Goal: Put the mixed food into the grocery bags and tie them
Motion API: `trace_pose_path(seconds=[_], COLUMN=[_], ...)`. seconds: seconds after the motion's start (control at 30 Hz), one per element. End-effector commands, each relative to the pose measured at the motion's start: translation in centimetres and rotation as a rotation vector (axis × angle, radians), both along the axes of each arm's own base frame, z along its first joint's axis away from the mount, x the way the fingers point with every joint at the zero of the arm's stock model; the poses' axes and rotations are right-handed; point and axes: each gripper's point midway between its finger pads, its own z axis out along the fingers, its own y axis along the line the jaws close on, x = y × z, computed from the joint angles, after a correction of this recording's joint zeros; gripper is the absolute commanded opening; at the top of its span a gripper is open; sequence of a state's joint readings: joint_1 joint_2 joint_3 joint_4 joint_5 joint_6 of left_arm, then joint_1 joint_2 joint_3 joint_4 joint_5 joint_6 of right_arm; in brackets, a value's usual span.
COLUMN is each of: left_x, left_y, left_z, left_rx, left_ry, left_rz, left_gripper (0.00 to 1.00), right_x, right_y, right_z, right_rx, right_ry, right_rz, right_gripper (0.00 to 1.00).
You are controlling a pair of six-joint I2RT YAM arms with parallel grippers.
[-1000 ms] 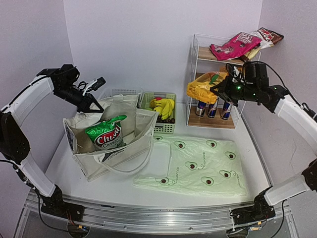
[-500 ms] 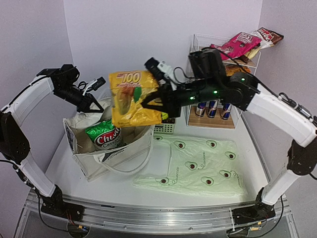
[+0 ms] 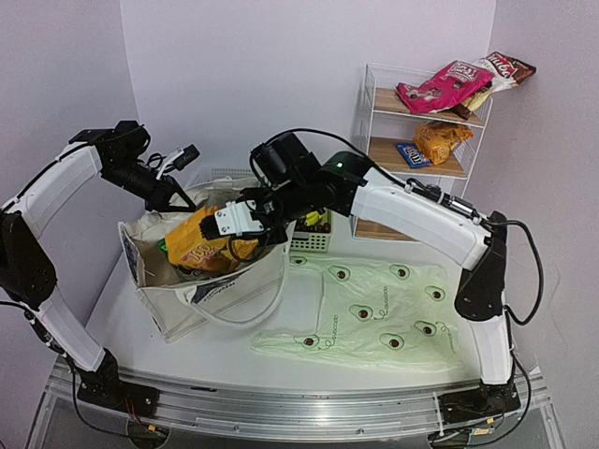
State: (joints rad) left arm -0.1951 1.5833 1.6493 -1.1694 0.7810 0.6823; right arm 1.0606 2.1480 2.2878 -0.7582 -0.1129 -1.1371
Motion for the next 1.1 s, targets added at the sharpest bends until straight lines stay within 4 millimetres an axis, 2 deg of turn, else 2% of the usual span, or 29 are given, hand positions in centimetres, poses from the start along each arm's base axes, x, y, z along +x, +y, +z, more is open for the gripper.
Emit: trace_pose_path(seconds=[0.0, 0.13, 0.2, 0.27, 0.37, 0.43, 0.5, 0.57, 0.6, 0.67, 0.7, 0.77, 0.9, 1.0, 1.07], left_x=[0.3, 0.4, 0.5, 0.5, 1.2, 1.8, 2.2, 2.2, 2.2, 2.1, 2.1, 2.0, 1.8, 1.6, 1.5], left_y=[-0.6, -0.6, -0.6, -0.6, -0.3, -0.1, 0.1, 0.1, 0.1, 0.1, 0.1, 0.0, -0.1, -0.1, -0.1], left_z=[2.8, 2.7, 2.6, 2.6, 2.3, 1.8, 1.4, 1.0, 0.8, 0.6, 0.6, 0.7, 0.7, 0.5, 0.4], left_rx=[-0.054, -0.057, -0.056, -0.052, -0.031, -0.009, 0.004, 0.007, 0.007, 0.005, 0.004, 0.000, -0.003, -0.004, -0.004], left_ry=[-0.072, -0.063, -0.058, -0.060, -0.065, -0.069, -0.063, -0.053, -0.047, -0.040, -0.041, -0.043, -0.047, -0.046, -0.045], left_rz=[-0.021, -0.022, -0.021, -0.020, 0.008, 0.035, 0.050, 0.052, 0.051, 0.048, 0.047, 0.041, 0.030, 0.026, 0.024], left_gripper=[0.00, 0.00, 0.00, 0.00, 0.00, 0.00, 0.00, 0.00, 0.00, 0.00, 0.00, 0.00, 0.00, 0.00, 0.00], right_x=[0.9, 1.2, 1.2, 0.7, -0.1, 0.4, 1.9, 4.9, 6.2, 9.4, 10.6, 11.9, 12.9, 14.7, 16.3], right_y=[0.9, 0.8, 0.8, 0.7, -0.1, -0.9, -2.7, -6.8, -8.8, -15.0, -17.8, -21.7, -27.9, -32.8, -35.3], right_z=[4.1, 4.3, 5.5, 7.1, 10.8, 12.8, 14.7, 16.0, 15.9, 15.8, 14.9, 12.5, 10.5, 9.2, 8.7], right_rx=[0.030, 0.028, 0.074, 0.138, 0.254, 0.337, 0.423, 0.511, 0.553, 0.655, 0.694, 0.731, 0.745, 0.761, 0.770], right_ry=[-0.261, -0.259, -0.214, -0.139, -0.025, 0.072, 0.176, 0.295, 0.380, 0.544, 0.635, 0.760, 0.724, 0.638, 0.562], right_rz=[0.051, 0.004, -0.053, -0.095, -0.169, -0.280, -0.428, -0.635, -0.742, -0.966, -1.069, -1.223, -1.383, -1.520, -1.575], right_gripper=[0.26, 0.61, 0.75, 0.80, 0.82, 0.83, 0.86, 0.88, 0.88, 0.87, 0.87, 0.87, 0.87, 0.83, 0.78])
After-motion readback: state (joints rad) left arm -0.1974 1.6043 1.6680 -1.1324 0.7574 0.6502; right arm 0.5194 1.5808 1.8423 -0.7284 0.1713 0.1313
